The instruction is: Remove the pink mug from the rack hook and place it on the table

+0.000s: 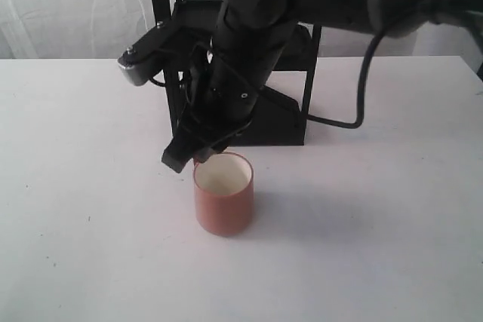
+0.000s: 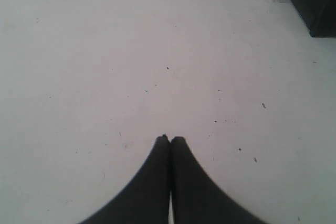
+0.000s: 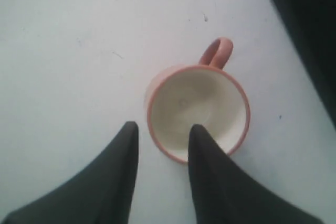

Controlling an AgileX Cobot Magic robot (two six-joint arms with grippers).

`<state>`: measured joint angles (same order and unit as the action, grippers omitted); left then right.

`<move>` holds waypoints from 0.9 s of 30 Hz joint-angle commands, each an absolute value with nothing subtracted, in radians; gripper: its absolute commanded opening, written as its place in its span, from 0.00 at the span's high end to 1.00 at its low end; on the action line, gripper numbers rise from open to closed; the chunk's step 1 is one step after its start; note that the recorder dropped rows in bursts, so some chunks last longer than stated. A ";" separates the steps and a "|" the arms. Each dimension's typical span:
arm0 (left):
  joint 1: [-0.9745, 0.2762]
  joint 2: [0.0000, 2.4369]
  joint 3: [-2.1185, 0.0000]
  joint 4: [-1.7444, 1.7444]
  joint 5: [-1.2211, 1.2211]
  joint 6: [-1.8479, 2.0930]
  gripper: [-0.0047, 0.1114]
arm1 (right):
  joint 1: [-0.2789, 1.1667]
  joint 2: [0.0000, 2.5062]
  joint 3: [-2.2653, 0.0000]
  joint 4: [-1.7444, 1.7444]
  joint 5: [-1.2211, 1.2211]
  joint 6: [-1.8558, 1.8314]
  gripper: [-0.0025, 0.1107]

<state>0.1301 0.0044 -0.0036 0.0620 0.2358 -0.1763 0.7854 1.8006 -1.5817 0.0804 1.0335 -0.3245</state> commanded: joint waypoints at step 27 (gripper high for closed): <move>0.127 0.000 0.000 0.062 0.233 -0.180 0.96 | -0.059 1.740 -1.128 -0.176 0.860 -0.121 0.98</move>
<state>0.1301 0.0044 -0.0036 0.0620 0.2358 -0.1763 0.0203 1.7742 -1.2018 -0.2293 1.0148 -0.1327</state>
